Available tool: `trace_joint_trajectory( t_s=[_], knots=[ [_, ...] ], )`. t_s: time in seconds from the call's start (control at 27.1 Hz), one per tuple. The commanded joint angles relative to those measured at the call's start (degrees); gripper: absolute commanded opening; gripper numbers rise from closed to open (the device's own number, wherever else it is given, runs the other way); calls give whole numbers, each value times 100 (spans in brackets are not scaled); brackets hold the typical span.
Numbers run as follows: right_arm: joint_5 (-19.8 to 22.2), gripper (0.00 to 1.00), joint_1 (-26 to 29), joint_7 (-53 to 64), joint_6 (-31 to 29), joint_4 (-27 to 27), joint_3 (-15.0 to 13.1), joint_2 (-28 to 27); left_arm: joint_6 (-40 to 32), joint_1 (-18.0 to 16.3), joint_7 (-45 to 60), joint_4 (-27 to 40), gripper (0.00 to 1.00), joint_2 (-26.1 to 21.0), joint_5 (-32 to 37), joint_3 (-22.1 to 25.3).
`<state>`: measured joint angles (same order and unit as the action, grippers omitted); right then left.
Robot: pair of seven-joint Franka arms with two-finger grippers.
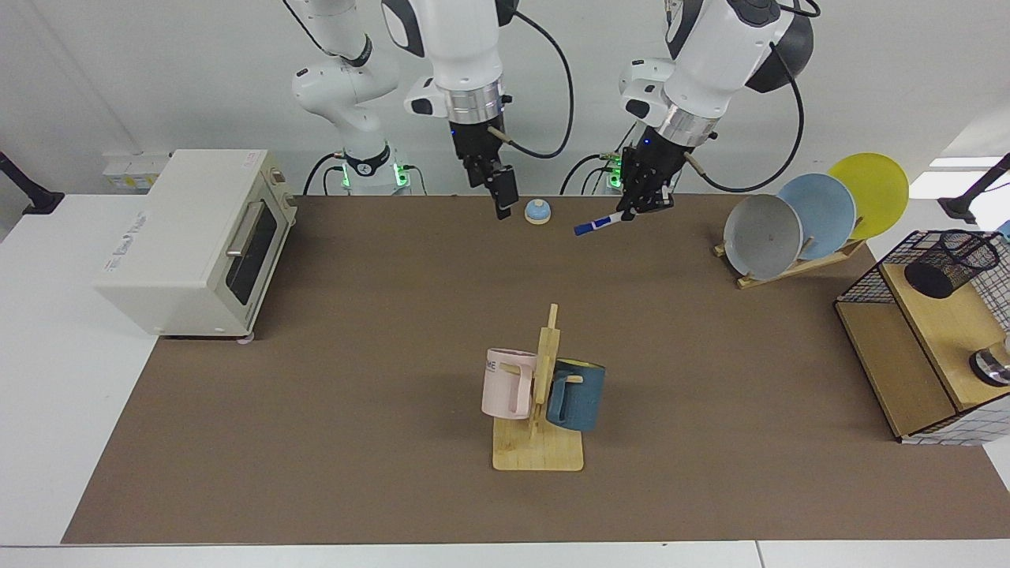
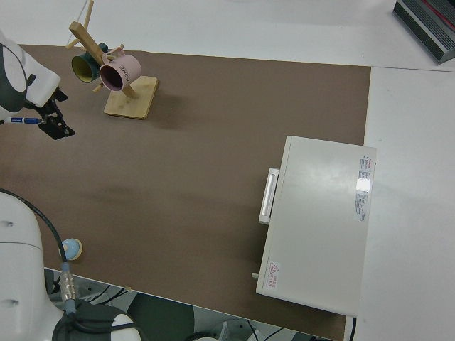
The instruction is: Put markers into pen holder
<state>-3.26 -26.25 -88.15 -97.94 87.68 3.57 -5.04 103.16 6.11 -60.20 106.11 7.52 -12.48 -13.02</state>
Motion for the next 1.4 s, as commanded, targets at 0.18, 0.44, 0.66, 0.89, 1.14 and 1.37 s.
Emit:
trace_joint_trajectory(
  t_s=[0.18, 0.44, 0.66, 0.89, 1.14, 1.37],
  knots=[
    [-87, 100, 1025, 3187, 705, 56, 56, 310, -77, -715, 87, 85, 0, 127, 1009, -7],
    [36, 100, 1193, 4524, 917, 108, 47, 503, -323, -1260, 122, 7, 0, 171, 1923, -7],
    [88, 100, 1315, 5675, 917, 390, 21, 732, -481, -1630, 43, -477, 0, 101, 2478, -16],
    [299, 100, 1553, 6546, 908, 399, 21, 741, -525, -1745, -150, -793, 0, -4, 3417, -16],
    [405, 100, 1843, 7056, 890, 399, 21, 723, -499, -1972, -966, -1267, 0, -293, 4262, -7],
    [405, 100, 1870, 7083, 829, 399, 21, 714, -228, -2202, -2206, -1690, 0, -593, 4736, -7]
  ],
)
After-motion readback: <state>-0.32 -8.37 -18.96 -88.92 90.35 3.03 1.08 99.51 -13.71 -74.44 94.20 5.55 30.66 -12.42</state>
